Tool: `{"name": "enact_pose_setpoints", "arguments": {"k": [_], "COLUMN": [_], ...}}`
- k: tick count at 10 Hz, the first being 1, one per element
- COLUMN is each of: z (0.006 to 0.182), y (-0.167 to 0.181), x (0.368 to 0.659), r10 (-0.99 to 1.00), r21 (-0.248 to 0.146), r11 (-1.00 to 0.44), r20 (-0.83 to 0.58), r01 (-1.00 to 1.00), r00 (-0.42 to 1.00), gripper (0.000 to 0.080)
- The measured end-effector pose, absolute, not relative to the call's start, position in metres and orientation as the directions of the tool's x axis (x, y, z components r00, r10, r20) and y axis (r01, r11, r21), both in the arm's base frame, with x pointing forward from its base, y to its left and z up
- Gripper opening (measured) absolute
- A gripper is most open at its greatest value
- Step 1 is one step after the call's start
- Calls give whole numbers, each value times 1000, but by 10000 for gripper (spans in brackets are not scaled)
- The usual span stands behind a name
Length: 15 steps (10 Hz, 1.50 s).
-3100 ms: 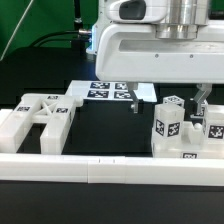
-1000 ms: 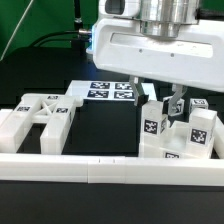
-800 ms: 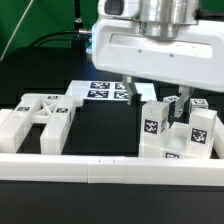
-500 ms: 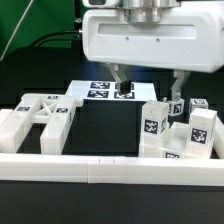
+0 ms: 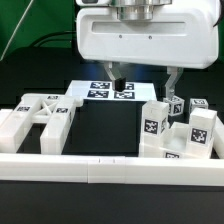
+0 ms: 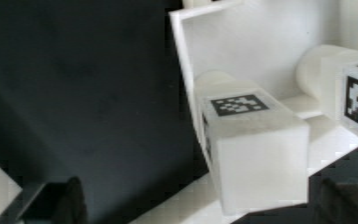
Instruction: Assemble chair
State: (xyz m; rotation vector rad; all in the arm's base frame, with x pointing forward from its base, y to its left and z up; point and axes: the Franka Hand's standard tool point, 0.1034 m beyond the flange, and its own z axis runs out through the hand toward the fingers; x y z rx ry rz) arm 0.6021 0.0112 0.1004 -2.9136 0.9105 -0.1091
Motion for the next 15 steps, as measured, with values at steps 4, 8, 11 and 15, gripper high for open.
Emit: {"name": "enact_pose_setpoints", "arguments": {"k": [4, 8, 11, 15], "z": [93, 86, 86, 98], "y": [6, 4, 3, 25], "x": [600, 599, 600, 601], "r10": [-554, -530, -529, -513], "r21": [-100, -129, -129, -147], "r11": [-832, -847, -848, -858], "r20": [76, 269, 269, 249], "r01": [-546, -515, -514, -492], "r00": [829, 804, 805, 821], "gripper": [649, 649, 649, 649]}}
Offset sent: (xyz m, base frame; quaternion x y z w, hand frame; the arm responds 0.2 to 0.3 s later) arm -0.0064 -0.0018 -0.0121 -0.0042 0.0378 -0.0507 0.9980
